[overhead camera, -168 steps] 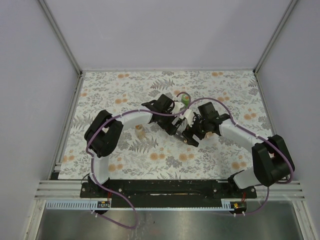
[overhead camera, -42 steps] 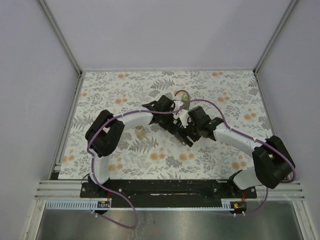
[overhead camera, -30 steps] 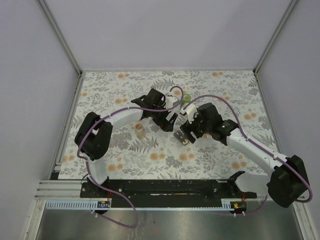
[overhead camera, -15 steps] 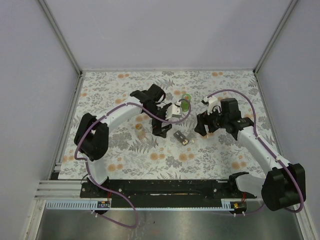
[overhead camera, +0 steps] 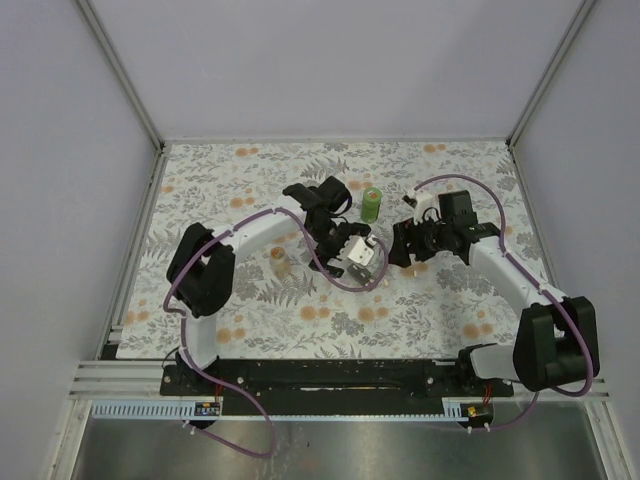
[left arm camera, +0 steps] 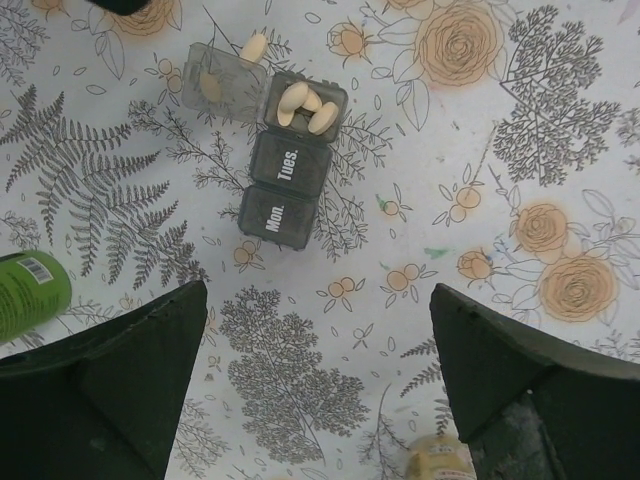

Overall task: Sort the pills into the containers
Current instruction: Adjust the pill container at the center of the board.

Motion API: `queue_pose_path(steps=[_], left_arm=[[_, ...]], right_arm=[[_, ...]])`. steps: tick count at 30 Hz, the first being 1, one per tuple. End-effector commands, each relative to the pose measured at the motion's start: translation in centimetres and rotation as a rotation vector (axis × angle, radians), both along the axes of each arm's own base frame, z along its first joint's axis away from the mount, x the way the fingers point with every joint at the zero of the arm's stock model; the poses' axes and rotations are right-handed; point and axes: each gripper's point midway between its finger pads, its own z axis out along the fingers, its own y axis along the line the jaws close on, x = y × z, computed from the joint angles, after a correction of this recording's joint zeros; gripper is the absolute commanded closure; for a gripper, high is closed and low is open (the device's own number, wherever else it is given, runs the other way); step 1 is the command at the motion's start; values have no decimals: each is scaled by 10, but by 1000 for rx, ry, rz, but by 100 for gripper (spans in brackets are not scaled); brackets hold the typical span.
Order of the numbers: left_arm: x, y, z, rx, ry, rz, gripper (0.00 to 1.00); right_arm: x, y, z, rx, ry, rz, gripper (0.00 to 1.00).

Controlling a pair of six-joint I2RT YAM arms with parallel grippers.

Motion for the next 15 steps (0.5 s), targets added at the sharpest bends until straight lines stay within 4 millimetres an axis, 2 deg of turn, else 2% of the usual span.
queue_pose_path(steps=[1, 7, 15], left_arm=[[8, -16, -4, -42, -83, -142, 4], [11, -30, -29, -35, -92, -188, 8], [18, -43, -43, -32, -97, -213, 14]], right_arm=[[13, -2, 13, 40, 10, -23, 19], [11, -13, 7, 38, 46, -44, 19], [12, -26, 1, 36, 86, -69, 19]])
